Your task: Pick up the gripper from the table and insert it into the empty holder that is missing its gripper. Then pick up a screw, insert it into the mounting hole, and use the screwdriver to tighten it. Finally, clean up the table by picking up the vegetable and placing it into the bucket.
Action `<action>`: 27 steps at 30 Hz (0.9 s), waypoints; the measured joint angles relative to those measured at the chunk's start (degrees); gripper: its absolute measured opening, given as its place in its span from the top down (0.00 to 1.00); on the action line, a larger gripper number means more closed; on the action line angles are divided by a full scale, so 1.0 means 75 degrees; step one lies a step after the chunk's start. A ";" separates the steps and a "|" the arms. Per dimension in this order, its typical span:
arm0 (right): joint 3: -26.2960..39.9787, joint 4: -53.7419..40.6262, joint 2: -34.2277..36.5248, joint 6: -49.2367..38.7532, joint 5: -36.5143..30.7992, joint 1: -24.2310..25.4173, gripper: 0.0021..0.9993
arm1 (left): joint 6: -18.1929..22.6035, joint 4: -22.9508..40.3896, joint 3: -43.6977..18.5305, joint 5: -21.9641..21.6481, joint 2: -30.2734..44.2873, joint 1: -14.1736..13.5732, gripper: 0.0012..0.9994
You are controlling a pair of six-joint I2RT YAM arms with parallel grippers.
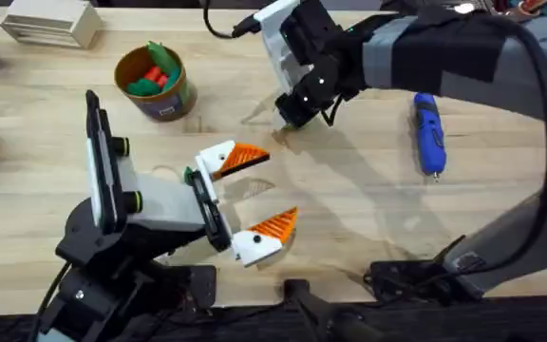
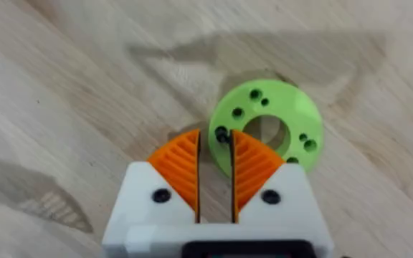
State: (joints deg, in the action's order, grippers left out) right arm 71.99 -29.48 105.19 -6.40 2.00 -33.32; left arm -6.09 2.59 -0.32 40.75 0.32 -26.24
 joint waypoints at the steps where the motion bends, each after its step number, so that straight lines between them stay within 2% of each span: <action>1: 0.0006 0.0015 0.0010 -0.0008 0.0018 -0.0003 0.78 | 0.0000 0.0003 0.0000 0.0000 -0.0001 0.0000 0.01; 6: 0.0023 0.0023 0.0026 -0.0008 0.0029 -0.0006 0.87 | 0.0000 0.0000 0.0000 0.0000 0.0000 0.0000 0.01; 7: 0.0023 0.0040 0.0026 -0.0006 0.0009 -0.0001 0.95 | 0.0000 0.0003 0.0000 0.0000 0.0000 0.0000 0.01; 9: 0.0023 0.0050 0.0026 -0.0005 -0.0012 0.0003 0.99 | 0.0000 0.0000 0.0000 0.0000 -0.0001 0.0000 0.01; 17: 0.0256 -0.0407 0.0026 -0.0005 -0.0095 0.0003 0.99 | -0.0002 0.0001 0.0000 0.0000 0.0000 0.0000 0.01; 18: 0.0613 -0.1055 -0.0155 -0.0005 -0.0027 0.0000 0.99 | 0.0000 0.0001 0.0000 0.0000 -0.0001 0.0000 0.01; 27: 0.2181 -0.3258 -0.1059 -0.0008 0.0094 -0.0006 0.99 | 0.0000 0.0000 0.0000 0.0000 0.0000 0.0000 0.01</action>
State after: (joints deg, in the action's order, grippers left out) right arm 88.35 -53.91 97.24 -6.46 2.70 -33.36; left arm -6.09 2.59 -0.32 40.75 0.31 -26.24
